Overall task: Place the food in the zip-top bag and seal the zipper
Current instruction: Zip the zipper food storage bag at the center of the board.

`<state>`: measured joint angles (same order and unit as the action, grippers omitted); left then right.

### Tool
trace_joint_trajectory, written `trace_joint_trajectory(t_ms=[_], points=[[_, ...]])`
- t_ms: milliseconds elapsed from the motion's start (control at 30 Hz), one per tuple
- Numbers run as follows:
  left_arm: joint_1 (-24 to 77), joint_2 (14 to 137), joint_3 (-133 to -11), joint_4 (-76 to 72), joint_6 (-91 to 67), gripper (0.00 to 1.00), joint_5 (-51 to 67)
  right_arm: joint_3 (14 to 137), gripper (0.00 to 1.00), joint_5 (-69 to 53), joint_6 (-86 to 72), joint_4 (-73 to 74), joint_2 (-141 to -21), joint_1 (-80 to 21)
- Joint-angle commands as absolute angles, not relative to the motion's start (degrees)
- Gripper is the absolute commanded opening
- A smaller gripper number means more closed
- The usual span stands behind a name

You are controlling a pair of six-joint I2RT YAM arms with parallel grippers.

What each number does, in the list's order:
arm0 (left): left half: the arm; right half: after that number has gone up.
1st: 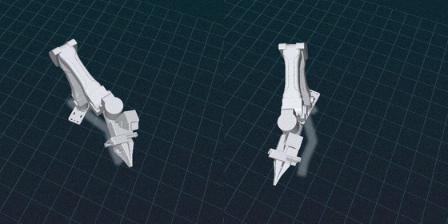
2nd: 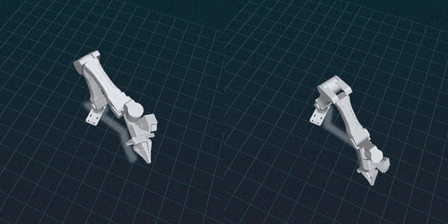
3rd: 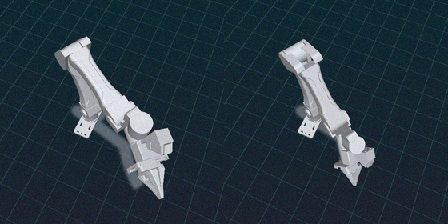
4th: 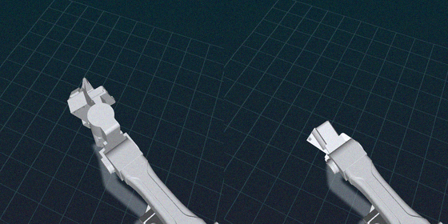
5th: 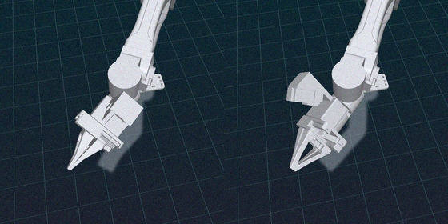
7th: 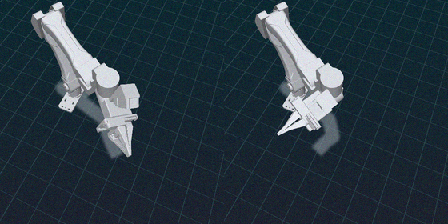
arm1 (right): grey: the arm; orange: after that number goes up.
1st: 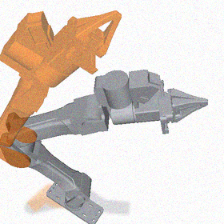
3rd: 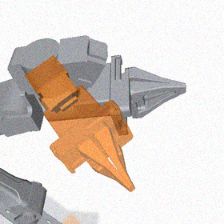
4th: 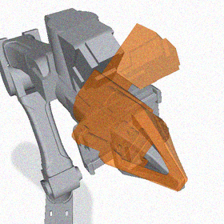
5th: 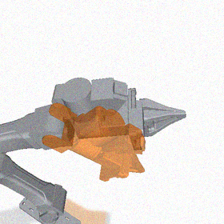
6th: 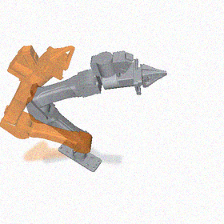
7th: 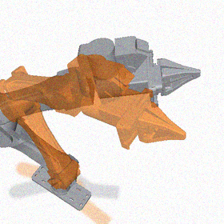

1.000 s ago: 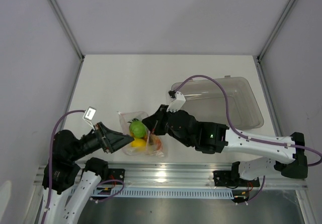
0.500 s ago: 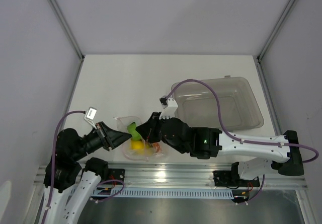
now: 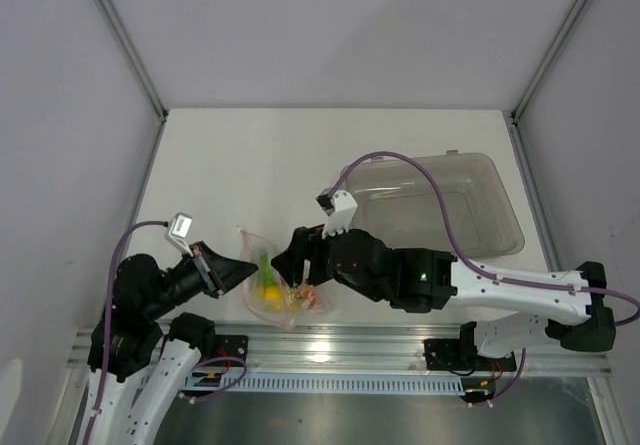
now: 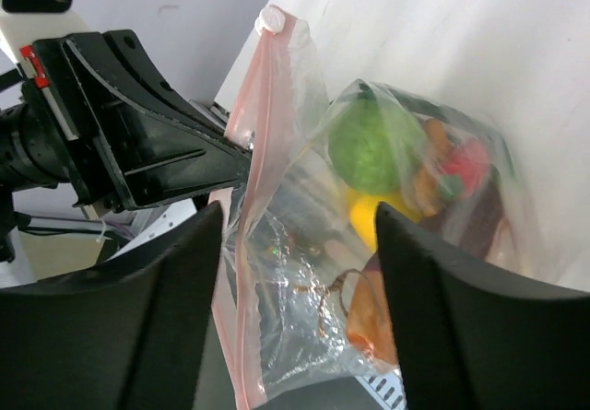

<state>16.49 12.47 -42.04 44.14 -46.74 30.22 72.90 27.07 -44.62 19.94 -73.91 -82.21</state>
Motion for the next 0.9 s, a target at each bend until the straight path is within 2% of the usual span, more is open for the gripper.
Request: trace_joint_trajectory(t_ms=[0,100,400,667,867], points=[[16.7,14.06,-44.2,42.1,-44.04,0.01,31.72,76.46,0.71,26.11,-39.21,23.28,-69.62,-80.43],[16.7,15.81,-46.84,41.57,-42.45,0.01,34.45,77.08,0.8,22.69,-36.04,25.75,-67.15,-76.74],[16.7,19.95,-55.19,40.87,-39.11,0.01,43.5,79.27,0.77,-0.05,-26.9,28.03,-63.19,-60.84],[16.7,26.8,-58.44,36.74,-36.83,0.01,55.45,82.71,0.76,-11.07,-15.65,31.46,-64.6,-59.5],[16.7,29.27,-57.39,29.36,-39.19,0.01,65.64,78.5,0.75,-16.08,-9.67,31.21,-63.28,-56.78]])
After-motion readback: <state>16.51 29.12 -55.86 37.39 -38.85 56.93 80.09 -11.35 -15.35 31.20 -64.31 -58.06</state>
